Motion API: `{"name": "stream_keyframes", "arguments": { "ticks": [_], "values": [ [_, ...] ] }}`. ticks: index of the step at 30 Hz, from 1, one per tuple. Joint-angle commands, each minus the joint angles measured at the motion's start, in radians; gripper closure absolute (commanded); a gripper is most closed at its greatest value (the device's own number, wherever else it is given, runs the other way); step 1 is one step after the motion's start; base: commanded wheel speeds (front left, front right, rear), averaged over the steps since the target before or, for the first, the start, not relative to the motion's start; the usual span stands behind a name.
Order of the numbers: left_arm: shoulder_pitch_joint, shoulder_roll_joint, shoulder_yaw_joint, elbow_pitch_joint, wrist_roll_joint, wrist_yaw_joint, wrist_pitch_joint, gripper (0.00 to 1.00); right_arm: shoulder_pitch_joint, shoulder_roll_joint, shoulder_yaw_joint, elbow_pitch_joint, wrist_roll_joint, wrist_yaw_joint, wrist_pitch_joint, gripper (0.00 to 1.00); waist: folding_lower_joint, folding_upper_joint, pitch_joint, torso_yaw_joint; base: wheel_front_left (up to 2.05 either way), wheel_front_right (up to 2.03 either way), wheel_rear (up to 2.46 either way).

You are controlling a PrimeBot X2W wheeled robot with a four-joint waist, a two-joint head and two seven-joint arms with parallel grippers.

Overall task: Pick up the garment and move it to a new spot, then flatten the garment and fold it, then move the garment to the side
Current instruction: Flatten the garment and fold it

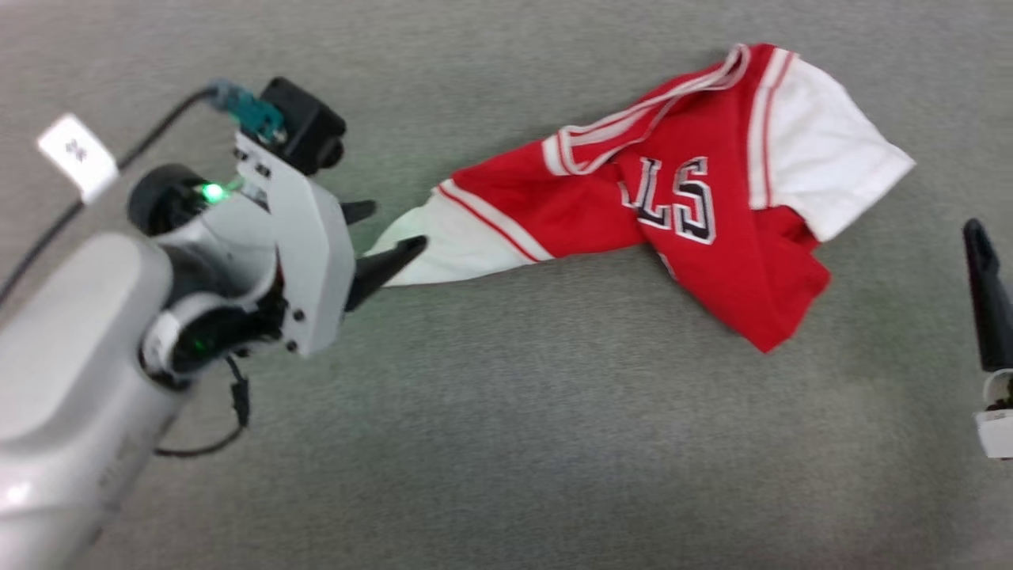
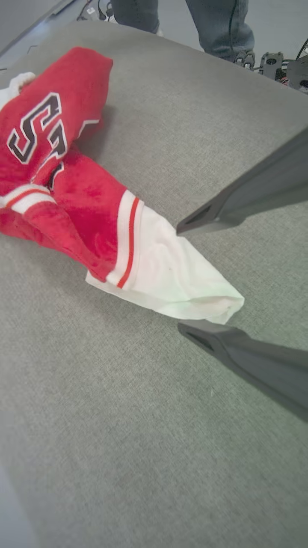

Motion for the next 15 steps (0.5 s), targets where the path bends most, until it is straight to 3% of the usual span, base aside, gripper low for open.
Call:
{"name": "stream_keyframes", "arguments": {
  "ticks": [1,5,12,13,15],
  "values": [
    [-0.019,0.008,-0.011,0.013,-0.011,0.001,0.021,0.0,0.01,0.008,0.003,-0.006,-0.001,-0.002,-0.004,0.0,0.0,0.0,0.014,-0.053,0.0,0.0,0.0],
    [-0.094,0.017,-0.041,0.114,-0.07,0.001,0.137,0.0,0.009,0.04,0.009,-0.034,-0.019,-0.002,-0.005,0.0,0.0,0.0,0.039,-0.101,0.0,0.0,0.0],
    [-0.139,0.006,-0.072,0.218,-0.107,0.001,0.177,0.02,0.004,0.079,-0.004,-0.048,-0.008,-0.002,-0.004,0.0,0.0,0.0,0.064,-0.14,0.0,0.0,0.0],
    [-0.141,0.006,-0.077,0.228,-0.11,0.001,0.175,0.22,0.005,0.08,-0.006,-0.05,-0.008,-0.001,-0.005,0.0,0.0,0.0,0.066,-0.142,0.0,0.0,0.0],
    [-0.138,0.002,-0.086,0.241,-0.126,0.001,0.175,0.89,0.01,0.082,-0.007,-0.05,-0.007,-0.002,-0.004,0.0,0.0,0.0,0.067,-0.144,0.0,0.0,0.0]
  ]
}}
